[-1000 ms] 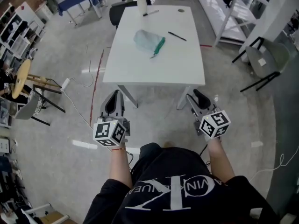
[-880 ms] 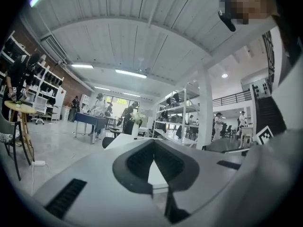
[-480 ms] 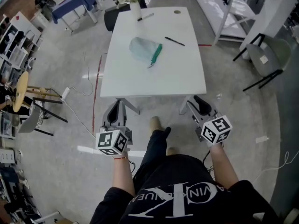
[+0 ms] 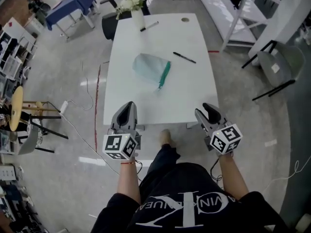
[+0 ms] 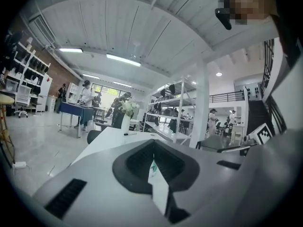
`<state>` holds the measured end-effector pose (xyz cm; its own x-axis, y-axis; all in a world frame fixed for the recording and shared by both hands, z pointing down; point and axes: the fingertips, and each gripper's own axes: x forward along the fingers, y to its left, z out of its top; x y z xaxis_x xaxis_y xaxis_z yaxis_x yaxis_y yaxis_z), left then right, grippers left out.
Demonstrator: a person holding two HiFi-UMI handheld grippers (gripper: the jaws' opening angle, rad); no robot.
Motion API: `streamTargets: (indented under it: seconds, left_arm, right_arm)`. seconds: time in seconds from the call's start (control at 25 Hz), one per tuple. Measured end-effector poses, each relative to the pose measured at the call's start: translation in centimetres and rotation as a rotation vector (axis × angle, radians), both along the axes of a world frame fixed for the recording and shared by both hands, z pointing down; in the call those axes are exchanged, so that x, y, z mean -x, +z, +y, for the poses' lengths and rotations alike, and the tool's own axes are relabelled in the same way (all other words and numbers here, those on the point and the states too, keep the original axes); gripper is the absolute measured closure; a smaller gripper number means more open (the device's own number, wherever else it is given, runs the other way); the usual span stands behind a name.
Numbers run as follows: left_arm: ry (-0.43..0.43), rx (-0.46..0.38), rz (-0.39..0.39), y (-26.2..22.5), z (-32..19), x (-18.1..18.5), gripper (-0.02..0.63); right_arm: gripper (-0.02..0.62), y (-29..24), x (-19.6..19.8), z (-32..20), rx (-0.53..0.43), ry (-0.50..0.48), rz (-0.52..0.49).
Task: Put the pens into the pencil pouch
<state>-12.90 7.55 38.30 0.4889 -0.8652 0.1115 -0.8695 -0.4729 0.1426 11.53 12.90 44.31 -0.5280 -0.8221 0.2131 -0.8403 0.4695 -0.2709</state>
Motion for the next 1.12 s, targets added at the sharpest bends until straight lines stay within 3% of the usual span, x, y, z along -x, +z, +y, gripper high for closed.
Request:
streamTargets:
  seconds: [0.68,0.96,1.12]
  left_arm:
    - [0.191,0.098,-0.018,2.7,-14.5,-2.1,0.602]
    - [0.259,0.14,0.04,3.2,-18.0,-4.4,0.601]
    - [0.318,0.188,0.033,4.7,-18.0,-6.4,0.6]
  right_arm:
    - [0.428,1.7,2.3,-12.8,0.08,0.024,0.047]
    - [0.419,1.7,1.7,-15.8,0.098,0.047,0.095]
    - [0.419,2.5,0.9,-16.6,0.131,0.034,0.125]
